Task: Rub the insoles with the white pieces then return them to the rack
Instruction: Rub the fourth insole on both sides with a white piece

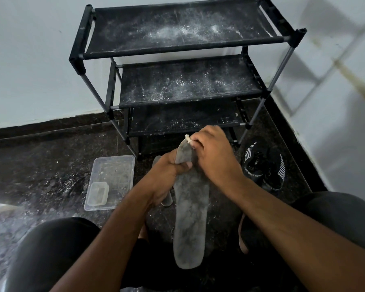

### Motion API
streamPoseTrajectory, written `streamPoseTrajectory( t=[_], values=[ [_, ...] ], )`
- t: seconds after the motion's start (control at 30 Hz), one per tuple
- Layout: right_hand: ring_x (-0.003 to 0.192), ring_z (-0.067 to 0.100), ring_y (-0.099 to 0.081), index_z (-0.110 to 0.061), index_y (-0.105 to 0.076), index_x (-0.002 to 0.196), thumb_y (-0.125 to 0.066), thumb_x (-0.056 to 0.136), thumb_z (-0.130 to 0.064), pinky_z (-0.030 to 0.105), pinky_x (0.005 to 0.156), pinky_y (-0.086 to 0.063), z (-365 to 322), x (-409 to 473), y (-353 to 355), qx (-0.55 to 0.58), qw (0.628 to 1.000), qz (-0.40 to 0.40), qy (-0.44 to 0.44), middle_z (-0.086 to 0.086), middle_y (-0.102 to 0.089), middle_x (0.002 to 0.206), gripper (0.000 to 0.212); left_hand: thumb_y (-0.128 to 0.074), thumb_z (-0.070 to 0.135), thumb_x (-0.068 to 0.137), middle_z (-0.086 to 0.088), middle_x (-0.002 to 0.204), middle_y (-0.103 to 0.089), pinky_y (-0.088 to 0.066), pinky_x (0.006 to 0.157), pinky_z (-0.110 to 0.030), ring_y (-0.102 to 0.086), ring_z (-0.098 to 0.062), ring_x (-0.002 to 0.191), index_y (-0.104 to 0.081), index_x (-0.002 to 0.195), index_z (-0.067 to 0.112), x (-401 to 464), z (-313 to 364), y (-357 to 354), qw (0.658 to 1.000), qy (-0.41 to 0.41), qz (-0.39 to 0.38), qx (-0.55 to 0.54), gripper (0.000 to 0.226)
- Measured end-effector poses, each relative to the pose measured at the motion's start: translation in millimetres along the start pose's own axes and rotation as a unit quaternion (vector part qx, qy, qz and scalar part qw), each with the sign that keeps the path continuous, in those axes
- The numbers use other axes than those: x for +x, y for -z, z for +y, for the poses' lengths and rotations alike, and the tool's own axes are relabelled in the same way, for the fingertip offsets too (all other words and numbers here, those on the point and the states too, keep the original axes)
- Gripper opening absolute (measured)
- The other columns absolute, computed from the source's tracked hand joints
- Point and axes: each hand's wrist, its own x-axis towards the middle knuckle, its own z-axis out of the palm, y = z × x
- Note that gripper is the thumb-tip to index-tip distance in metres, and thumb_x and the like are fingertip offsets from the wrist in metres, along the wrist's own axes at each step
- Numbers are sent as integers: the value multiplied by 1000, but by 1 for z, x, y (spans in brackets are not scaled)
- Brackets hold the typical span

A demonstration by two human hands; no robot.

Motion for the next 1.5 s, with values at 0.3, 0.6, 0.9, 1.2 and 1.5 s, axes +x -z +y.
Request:
streamPoseTrajectory(
  t=[0.3, 0.6, 0.9, 1.2, 1.5],
  values=[
    [90, 6, -40, -8, -69, 99, -57, 95, -16, 11, 74, -36, 0, -2, -1, -18, 1000, 3, -23, 3, -54, 97, 15, -49, 0, 103, -16, 107, -75, -56, 97, -52, -71, -34, 104, -72, 108, 8, -1, 0, 4, 999, -5, 36, -34, 25],
    [89, 7, -40, -9, -70, 93, -59, 94, -12, 12, 71, -29, 8, 0, -2, -39, 998, -6, -40, -2, -53, 91, 11, -51, 0, 103, -20, 105, -76, -58, 92, -52, -73, -35, 97, -73, 107, 2, 5, -3, 9, 997, 18, 58, -43, 23],
    [70, 2, -64, -15, -73, 90, -71, 87, -12, 9, 61, -48, 4, -3, 3, 128, 978, 16, -163, -10, -68, 83, 5, -43, 3, 106, -4, 115, -78, -53, 104, -51, -73, -23, 111, -75, 115, 13, 11, -5, 15, 987, 8, 145, -63, 35],
    [53, 25, -59, 4, -71, 72, -54, 82, 4, 42, 49, -49, 30, -21, -21, 136, 932, -172, -288, 23, -71, 80, 19, -44, 8, 107, 1, 118, -77, -55, 100, -52, -73, -24, 112, -70, 124, 16, 30, -27, 14, 983, 9, 176, -59, 32],
    [55, 15, -61, -5, -76, 73, -78, 81, -13, 26, 54, -52, 74, -1, -15, 189, 886, -152, -395, 4, -68, 64, 12, -51, 23, 100, 5, 99, -79, -62, 88, -45, -75, -21, 102, -75, 112, 25, 85, -42, -4, 983, 58, 171, -16, 27]
  ],
)
